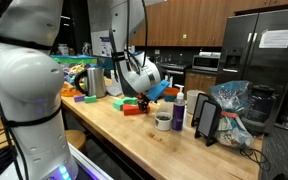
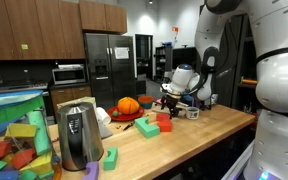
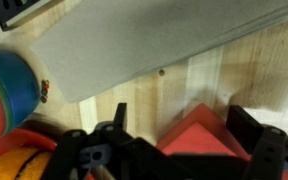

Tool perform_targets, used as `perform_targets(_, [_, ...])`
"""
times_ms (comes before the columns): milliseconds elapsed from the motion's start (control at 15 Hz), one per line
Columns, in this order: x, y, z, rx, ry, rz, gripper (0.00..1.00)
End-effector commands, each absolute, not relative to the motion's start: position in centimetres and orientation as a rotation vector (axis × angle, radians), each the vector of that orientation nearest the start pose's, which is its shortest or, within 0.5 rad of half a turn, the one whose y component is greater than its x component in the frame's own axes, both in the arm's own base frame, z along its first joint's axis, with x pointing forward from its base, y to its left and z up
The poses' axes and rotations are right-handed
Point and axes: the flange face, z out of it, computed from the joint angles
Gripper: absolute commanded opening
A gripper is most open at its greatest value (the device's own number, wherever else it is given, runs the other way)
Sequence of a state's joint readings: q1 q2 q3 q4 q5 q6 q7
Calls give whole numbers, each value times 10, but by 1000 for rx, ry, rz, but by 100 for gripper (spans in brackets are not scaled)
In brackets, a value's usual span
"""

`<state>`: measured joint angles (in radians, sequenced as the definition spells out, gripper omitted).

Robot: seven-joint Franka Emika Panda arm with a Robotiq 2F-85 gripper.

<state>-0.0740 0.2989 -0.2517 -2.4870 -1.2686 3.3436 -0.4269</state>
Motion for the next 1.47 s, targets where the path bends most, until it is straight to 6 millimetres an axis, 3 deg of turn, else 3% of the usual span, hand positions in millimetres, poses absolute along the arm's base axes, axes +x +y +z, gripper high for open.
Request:
perform_targets(0, [462, -46, 215, -2563, -2251, -587, 100])
perform_targets(1400, [473, -13, 219, -2475, -2361, -603, 100])
